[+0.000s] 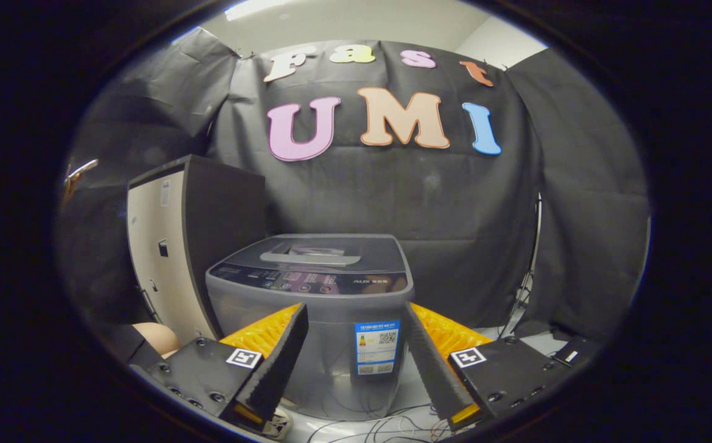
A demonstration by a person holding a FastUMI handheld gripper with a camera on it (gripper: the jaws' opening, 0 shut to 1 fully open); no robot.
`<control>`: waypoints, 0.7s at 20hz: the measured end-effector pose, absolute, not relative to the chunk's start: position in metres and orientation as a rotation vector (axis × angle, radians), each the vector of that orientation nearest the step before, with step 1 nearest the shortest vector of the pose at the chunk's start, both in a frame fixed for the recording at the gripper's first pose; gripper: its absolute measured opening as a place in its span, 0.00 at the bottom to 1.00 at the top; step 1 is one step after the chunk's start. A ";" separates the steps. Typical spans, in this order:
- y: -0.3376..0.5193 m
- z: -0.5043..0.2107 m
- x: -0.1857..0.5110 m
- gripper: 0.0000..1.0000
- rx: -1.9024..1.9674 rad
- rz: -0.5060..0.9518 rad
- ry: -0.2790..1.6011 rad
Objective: Put the clothes into the washing machine and then close the washing machine lid.
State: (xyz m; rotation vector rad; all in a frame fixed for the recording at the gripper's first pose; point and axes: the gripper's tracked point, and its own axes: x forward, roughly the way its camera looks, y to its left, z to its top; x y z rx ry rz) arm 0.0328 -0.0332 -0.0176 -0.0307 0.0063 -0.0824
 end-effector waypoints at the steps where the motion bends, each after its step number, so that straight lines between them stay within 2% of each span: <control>1: -0.034 -0.018 0.031 0.96 -0.028 -0.083 0.007; 14: -0.030 -0.009 0.003 0.96 -0.030 -0.080 -0.037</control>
